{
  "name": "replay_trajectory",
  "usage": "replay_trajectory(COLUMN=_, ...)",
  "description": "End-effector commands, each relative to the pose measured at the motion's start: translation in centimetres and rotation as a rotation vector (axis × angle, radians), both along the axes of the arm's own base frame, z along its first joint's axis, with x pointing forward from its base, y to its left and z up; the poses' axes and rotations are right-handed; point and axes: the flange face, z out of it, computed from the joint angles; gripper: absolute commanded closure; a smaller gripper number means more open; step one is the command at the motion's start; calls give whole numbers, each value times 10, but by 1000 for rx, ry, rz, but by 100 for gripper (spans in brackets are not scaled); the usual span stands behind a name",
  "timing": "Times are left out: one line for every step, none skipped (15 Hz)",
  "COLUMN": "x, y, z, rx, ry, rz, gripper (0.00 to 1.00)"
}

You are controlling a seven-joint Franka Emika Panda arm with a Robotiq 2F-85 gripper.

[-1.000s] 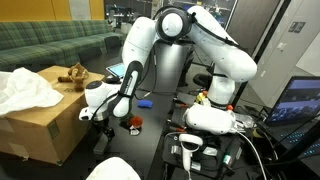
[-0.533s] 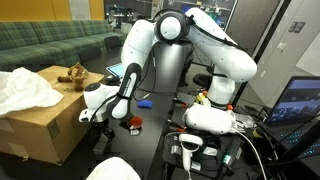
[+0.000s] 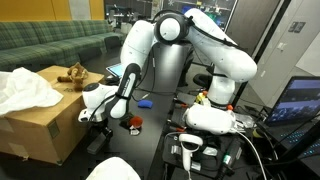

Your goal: Remove the blue object from the box and replace it with the brown toy, remove the orange plush toy and replace it with the gray duster, remove the white plastic from the box and replace it with the towel

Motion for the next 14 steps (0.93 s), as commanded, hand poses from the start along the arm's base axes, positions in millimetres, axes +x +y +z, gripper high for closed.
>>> replay_trajectory(x=-7, y=-14, z=7, rx=-36, ry=13, rz=5, gripper=64)
replay_trajectory(x=-11, y=-19, z=9, rx=-45, ry=16, rz=4, gripper=64)
replay_trajectory(x=-16, y=-24, z=12, rx=-62, ry=17, rz=3, gripper=64)
replay_trajectory(x=-20, y=-28, z=14, rx=-74, ry=27, rz=10, gripper=64)
replay_trajectory(x=-26, y=-33, z=15, rx=-95, ry=34, rz=6, gripper=64)
replay_trajectory(x=-35, y=-41, z=18, rx=-102, ry=48, rz=16, gripper=64)
replay_trajectory(x=-43, y=-49, z=22, rx=-120, ry=55, rz=9, gripper=64)
replay_trajectory(x=-52, y=-58, z=29, rx=-135, ry=60, rz=5, gripper=64)
replay_trajectory(x=-62, y=-68, z=35, rx=-155, ry=63, rz=-7, gripper=64)
replay_trajectory(x=-72, y=-78, z=44, rx=-174, ry=62, rz=-23, gripper=64)
replay_trajectory(x=-79, y=-88, z=52, rx=-197, ry=54, rz=-44, gripper=64)
replay_trajectory(x=-87, y=-98, z=63, rx=-219, ry=43, rz=-74, gripper=64)
replay_trajectory(x=-92, y=-108, z=74, rx=-237, ry=26, rz=-110, gripper=64)
replay_trajectory(x=-98, y=-118, z=86, rx=-253, ry=1, rz=-155, gripper=64)
